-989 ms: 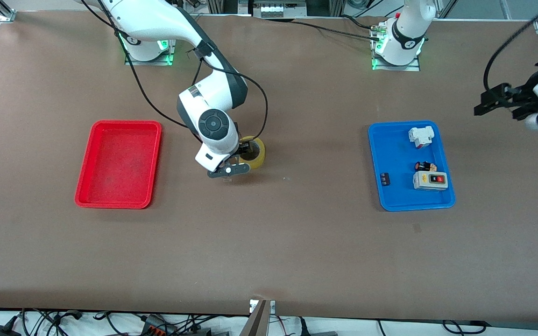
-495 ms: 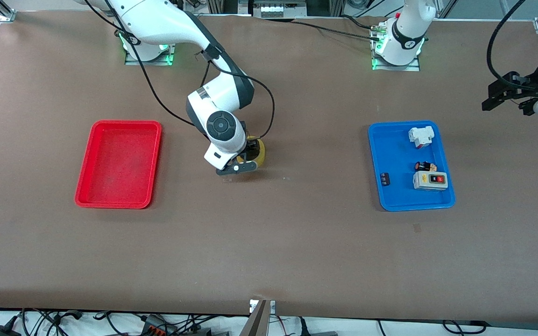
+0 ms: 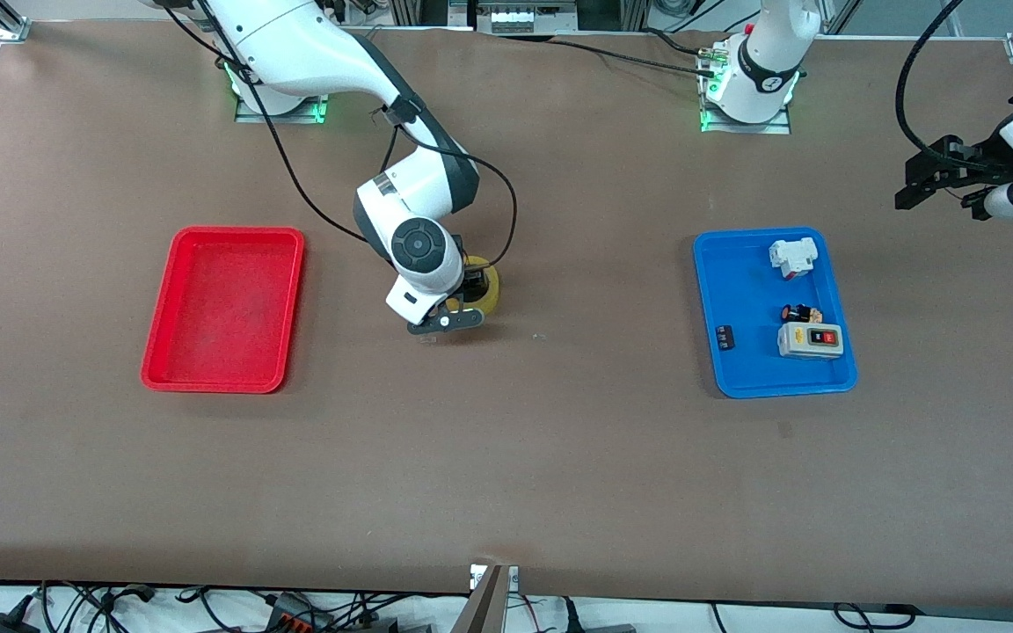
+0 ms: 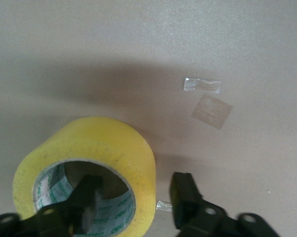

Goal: Place and move tape with both arms
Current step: 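Grasp the yellow tape roll with the right gripper, then carry the tape into the red tray with the right gripper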

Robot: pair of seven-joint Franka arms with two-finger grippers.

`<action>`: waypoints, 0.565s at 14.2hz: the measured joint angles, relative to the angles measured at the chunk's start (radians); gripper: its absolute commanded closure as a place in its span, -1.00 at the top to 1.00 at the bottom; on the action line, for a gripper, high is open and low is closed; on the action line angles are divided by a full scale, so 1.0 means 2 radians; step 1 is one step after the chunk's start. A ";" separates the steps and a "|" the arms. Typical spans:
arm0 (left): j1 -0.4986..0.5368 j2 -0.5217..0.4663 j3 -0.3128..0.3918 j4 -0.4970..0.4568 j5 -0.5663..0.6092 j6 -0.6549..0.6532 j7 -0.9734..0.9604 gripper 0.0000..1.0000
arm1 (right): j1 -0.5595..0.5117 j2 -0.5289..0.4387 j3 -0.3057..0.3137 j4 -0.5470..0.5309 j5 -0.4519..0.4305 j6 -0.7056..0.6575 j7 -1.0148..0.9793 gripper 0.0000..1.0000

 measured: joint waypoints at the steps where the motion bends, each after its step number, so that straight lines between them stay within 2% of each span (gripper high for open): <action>1: 0.001 0.000 0.000 0.000 0.000 -0.001 0.000 1.00 | 0.000 0.000 0.000 0.000 0.000 0.000 0.001 -0.99; 5: 0.005 -0.002 0.002 0.000 0.000 -0.011 0.000 1.00 | -0.003 -0.011 -0.010 0.007 0.000 -0.004 0.029 -1.00; 7: 0.005 -0.004 0.006 0.000 -0.003 -0.011 0.000 1.00 | -0.008 -0.040 -0.035 0.014 0.000 -0.041 0.033 -1.00; 8: 0.006 -0.006 0.013 0.000 -0.010 -0.011 0.000 1.00 | -0.011 -0.061 -0.059 0.016 0.000 -0.069 0.033 -1.00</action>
